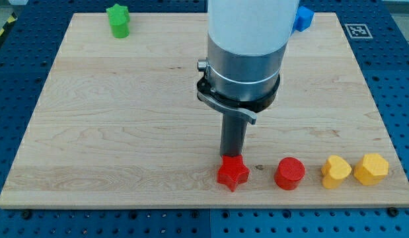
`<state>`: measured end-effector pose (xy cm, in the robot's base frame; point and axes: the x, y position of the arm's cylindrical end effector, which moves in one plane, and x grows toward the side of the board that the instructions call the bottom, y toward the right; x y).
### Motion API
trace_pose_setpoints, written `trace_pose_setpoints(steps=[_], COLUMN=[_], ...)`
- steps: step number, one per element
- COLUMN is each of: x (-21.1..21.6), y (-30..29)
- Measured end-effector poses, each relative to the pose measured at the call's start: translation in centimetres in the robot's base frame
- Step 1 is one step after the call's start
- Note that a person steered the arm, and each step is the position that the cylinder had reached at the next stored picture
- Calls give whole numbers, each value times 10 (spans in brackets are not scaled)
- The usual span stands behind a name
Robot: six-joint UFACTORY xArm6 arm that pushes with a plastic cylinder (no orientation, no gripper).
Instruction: Point at the green star
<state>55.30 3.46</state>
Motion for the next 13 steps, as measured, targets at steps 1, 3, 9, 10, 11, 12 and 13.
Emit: trace_pose_setpoints(steps=[1, 3, 9, 10, 11, 12, 13], x=[0, -24, -295, -295, -297, -263, -246], y=[0, 0, -45, -45, -48, -66, -124])
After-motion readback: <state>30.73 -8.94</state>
